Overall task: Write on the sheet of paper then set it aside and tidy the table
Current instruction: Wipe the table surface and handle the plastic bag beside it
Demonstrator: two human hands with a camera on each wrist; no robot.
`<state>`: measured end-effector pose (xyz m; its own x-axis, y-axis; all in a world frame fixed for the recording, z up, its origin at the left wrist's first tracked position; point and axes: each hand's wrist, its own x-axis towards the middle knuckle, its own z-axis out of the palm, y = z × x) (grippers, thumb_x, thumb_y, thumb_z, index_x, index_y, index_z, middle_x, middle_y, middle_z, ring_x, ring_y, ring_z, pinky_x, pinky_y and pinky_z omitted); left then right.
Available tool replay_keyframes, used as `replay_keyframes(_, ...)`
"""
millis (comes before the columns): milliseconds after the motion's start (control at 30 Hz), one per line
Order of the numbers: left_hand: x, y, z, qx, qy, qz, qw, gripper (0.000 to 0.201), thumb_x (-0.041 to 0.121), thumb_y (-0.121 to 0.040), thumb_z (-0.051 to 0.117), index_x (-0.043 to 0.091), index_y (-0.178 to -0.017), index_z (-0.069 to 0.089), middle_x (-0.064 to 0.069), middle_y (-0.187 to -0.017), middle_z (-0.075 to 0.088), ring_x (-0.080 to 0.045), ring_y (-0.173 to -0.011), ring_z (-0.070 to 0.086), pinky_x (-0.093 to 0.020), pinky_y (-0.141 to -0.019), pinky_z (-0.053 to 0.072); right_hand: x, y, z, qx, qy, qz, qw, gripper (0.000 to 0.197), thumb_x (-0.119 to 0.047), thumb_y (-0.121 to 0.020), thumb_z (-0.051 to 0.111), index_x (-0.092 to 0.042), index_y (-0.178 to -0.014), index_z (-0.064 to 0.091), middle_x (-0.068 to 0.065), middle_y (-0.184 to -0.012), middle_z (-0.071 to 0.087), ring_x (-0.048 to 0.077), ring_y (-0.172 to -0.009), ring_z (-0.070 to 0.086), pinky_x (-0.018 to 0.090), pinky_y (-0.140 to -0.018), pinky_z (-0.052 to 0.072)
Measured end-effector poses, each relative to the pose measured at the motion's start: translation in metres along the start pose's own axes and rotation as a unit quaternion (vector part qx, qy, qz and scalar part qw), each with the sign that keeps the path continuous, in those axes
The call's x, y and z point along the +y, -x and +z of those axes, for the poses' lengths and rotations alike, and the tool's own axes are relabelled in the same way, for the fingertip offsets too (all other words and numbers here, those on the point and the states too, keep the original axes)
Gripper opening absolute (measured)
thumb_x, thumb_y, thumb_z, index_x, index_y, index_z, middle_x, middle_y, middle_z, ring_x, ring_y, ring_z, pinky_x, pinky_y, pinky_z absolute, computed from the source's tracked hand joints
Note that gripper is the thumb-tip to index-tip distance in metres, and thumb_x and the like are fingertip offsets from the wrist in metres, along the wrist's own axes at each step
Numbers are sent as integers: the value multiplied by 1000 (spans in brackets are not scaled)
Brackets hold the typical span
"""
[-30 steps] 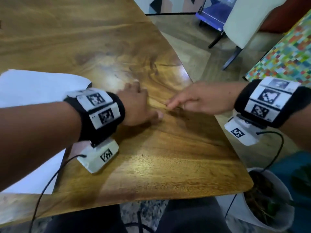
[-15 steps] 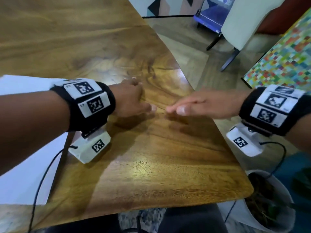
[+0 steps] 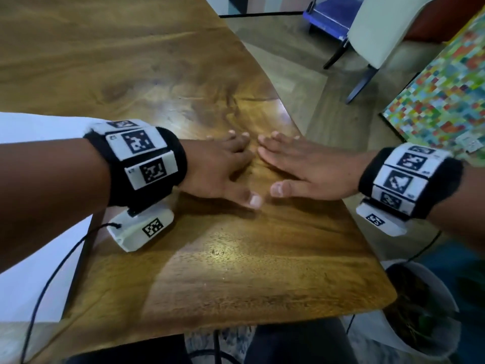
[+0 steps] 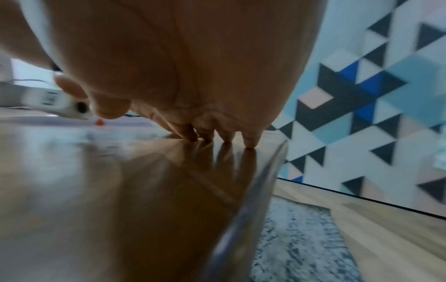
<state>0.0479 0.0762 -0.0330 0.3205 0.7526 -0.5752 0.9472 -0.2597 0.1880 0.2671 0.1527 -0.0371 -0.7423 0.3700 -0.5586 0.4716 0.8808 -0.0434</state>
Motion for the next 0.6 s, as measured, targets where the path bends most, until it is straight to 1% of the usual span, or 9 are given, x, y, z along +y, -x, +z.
replay_keyframes(67, 3, 16, 5, -26, 52, 54, 997, 109, 85, -78, 38, 27, -163, 4, 7, -170, -10, -12, -156, -3, -37, -122, 5, -12, 20, 4, -21, -16, -43, 999, 91, -81, -84, 11, -29, -155, -9, -8, -161, -21, 6, -148, -20, 34, -121, -2)
replay_keyframes(133, -3, 29, 6, 20, 108, 91, 990, 93, 82, -82, 41, 32, -160, 27, 8, -167, 20, -15, -150, 26, -37, -120, 26, -9, 32, -3, 21, -78, -58, 995, 83, -80, -85, 14, -36, -155, 11, -13, -164, 3, 5, -150, 4, 36, -122, 13)
replay_keyframes(167, -9, 31, 7, 67, 130, 79, 986, 90, 81, -81, 40, 33, -157, 34, 9, -164, 27, -15, -145, 35, -35, -116, 33, -2, 33, -8, 66, -109, -43, 991, 80, -80, -84, 17, -38, -153, 18, -13, -162, 15, 6, -148, 17, 38, -120, 21)
replay_keyframes(233, -22, 26, 6, 146, 147, -16, 978, 102, 83, -71, 38, 31, -158, 31, 6, -167, 18, -20, -148, 32, -36, -116, 30, 15, 24, -18, 147, -150, 19, 977, 76, -77, -88, 21, -36, -153, 19, -11, -160, 23, 5, -142, 27, 39, -117, 26)
replay_keyframes(300, -30, 15, 3, 140, 118, -100, 978, 116, 91, -65, 32, 27, -162, 18, -1, -171, 1, -25, -155, 14, -44, -122, 21, 32, 4, -22, 158, -151, 70, 973, 78, -72, -91, 26, -32, -156, 10, -10, -163, 13, 4, -145, 19, 36, -118, 21)
replay_keyframes(400, -29, 3, 4, 66, 30, -93, 993, 140, 106, -51, 11, 21, -162, 4, -6, -170, -8, -30, -156, -1, -58, -123, 16, 35, -20, -18, 91, -114, 99, 984, 84, -72, -91, 25, -26, -157, 4, -6, -165, -5, 8, -150, -1, 30, -119, 5)
replay_keyframes(467, -20, 4, 9, 35, -2, -59, 998, 138, 104, -54, 16, 21, -162, -5, -5, -169, -18, -27, -156, -12, -54, -125, 8, 22, -19, -11, 56, -88, 87, 991, 89, -75, -88, 21, -24, -157, -2, -3, -164, -13, 12, -150, -12, 34, -120, -1)
replay_keyframes(533, -6, 13, 14, 7, -2, -25, 1000, 129, 95, -61, 26, 22, -162, -9, -1, -167, -25, -22, -154, -20, -47, -126, 1, 3, -6, -4, 35, -45, 46, 997, 94, -77, -84, 18, -23, -156, -7, -1, -162, -20, 14, -149, -18, 38, -123, -1)
replay_keyframes(600, 3, 25, 15, -20, 18, 7, 1000, 123, 92, -64, 30, 25, -163, 1, 5, -169, -18, -18, -155, -13, -42, -126, 5, -13, 12, 4, 9, -24, -15, 1000, 92, -78, -83, 17, -27, -156, -7, -4, -161, -22, 10, -148, -21, 34, -122, -2)
